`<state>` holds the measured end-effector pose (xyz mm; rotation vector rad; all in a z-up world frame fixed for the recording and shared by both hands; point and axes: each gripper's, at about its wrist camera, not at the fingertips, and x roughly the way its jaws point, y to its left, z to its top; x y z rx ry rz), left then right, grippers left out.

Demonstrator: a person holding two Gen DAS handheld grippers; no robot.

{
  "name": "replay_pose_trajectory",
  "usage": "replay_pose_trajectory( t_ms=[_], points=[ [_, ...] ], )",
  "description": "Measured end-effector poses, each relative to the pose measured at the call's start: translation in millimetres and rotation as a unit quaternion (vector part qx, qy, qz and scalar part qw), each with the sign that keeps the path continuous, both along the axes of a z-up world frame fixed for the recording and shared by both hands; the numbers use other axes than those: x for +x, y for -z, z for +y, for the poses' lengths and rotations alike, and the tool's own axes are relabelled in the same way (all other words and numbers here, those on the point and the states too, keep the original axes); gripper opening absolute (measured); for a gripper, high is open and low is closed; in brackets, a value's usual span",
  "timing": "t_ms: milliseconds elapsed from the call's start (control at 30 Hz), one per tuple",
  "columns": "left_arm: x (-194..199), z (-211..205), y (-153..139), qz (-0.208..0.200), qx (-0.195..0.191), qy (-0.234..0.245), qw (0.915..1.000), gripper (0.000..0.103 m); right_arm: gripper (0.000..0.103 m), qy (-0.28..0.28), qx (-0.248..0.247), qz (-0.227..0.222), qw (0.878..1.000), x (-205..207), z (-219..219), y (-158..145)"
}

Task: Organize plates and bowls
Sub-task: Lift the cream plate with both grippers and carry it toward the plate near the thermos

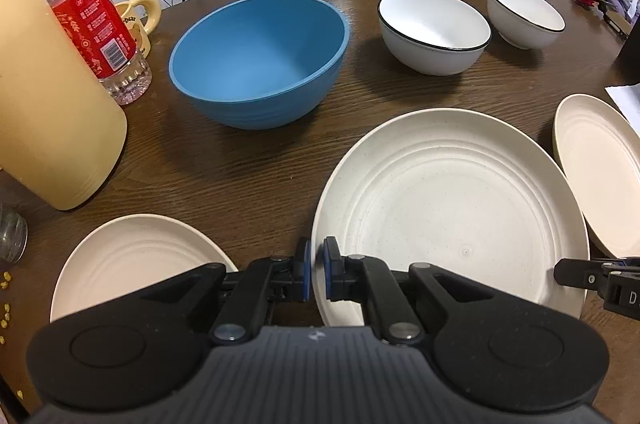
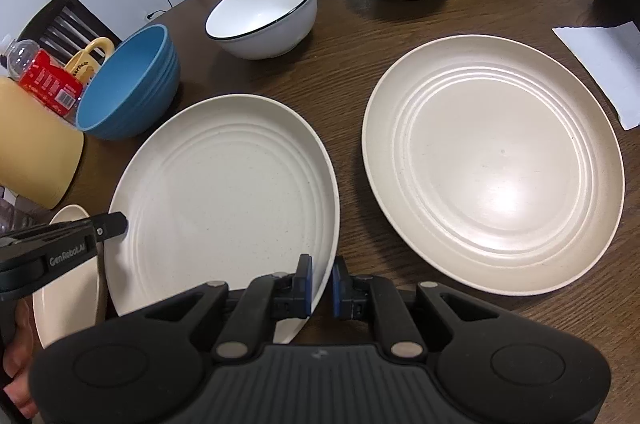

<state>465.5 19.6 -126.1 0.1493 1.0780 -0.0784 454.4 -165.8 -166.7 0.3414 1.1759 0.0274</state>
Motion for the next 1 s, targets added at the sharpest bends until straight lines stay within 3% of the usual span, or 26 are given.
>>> replay_pose_trajectory(
  t_ms=[1000],
  points=[
    [-68, -4, -34, -0.024, 0.002, -0.042, 0.9988, 0.007, 0.009, -0.044, -0.003, -0.027, 0.999, -42, -2, -29]
  ],
)
